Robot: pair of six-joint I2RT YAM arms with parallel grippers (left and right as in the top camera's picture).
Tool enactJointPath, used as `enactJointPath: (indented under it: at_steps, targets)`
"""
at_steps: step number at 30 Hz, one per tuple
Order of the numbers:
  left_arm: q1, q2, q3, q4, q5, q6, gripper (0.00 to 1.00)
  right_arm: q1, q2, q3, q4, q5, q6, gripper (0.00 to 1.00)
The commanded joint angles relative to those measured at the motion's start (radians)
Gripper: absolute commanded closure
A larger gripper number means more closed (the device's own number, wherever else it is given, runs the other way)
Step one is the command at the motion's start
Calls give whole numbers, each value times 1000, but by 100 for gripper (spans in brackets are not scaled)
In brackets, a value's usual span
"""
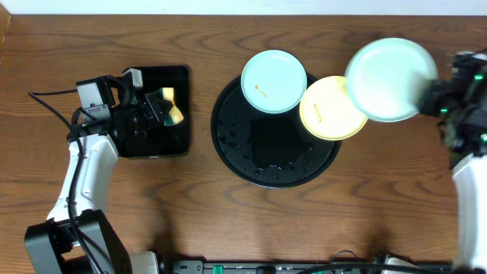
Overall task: Clean dirty plates on tray and stack at the side
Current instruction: 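Lift the green plate with the right gripper and carry it right, then set the green plate down on the table and release it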
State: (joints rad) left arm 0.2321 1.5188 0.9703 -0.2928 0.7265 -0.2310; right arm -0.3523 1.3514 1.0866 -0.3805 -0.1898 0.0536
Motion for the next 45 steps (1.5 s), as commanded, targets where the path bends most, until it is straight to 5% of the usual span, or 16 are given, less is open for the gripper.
enactJointPath:
  at_steps: [1, 15, 21, 26, 32, 40, 45]
  targets:
    - [0, -4, -2, -10, 9, 20, 92, -88, 105, 11, 39, -103, 47, 99]
    - [0, -4, -2, -17, -6, 55, 92, -254, 519, 11, 196, -100, 47, 98]
    - [0, -4, -2, -17, -6, 55, 92, -266, 501, 24, 183, -185, 35, 60]
    - [0, -4, -2, -17, -6, 55, 92, -249, 442, 176, -40, -348, -65, 54]
    - [0, -4, -2, -18, -59, 55, 92, -116, 427, 394, -368, -399, -300, 53]
    - [0, -4, -2, -18, -61, 55, 92, 187, 455, 408, -413, -155, -441, 44]
    - [0, -4, -2, -39, -62, 55, 92, 274, 492, 401, -407, -53, -440, 51]
